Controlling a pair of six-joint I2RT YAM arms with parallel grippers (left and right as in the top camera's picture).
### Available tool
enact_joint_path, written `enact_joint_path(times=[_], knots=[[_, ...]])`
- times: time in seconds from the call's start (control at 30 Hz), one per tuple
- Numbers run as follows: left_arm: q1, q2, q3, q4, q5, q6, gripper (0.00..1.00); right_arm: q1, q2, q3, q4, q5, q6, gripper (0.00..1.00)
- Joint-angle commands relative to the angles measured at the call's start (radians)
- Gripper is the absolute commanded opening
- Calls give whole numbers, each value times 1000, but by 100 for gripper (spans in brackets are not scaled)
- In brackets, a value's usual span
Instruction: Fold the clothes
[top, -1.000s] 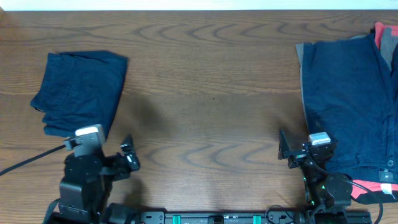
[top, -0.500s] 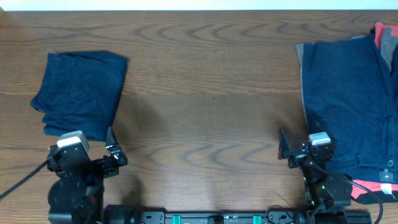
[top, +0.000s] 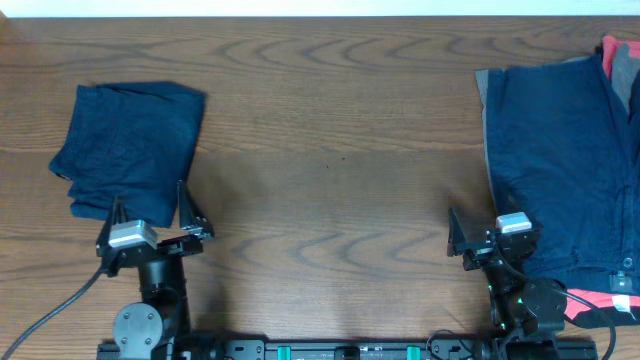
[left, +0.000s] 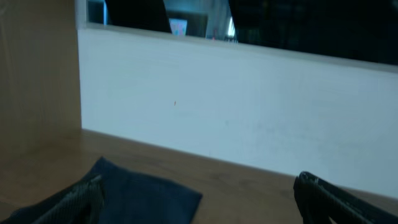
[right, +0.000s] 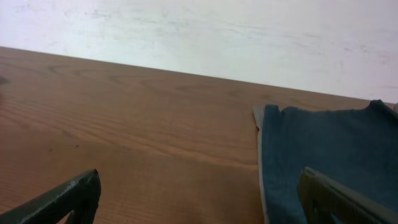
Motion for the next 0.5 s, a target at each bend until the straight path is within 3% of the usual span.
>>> enact_joint_path(times=[0.0,0.13,0.47], knots=[[5,-45,-61,37,31,16,98,-6,-6,-4,2,-6,-16,99],[5,-57,-124,92,96,72,98,-6,-6,-4,2,-6,-16,99],[5,-57,-234,118,108,81,98,-6,-6,-4,2,-6,-16,99]])
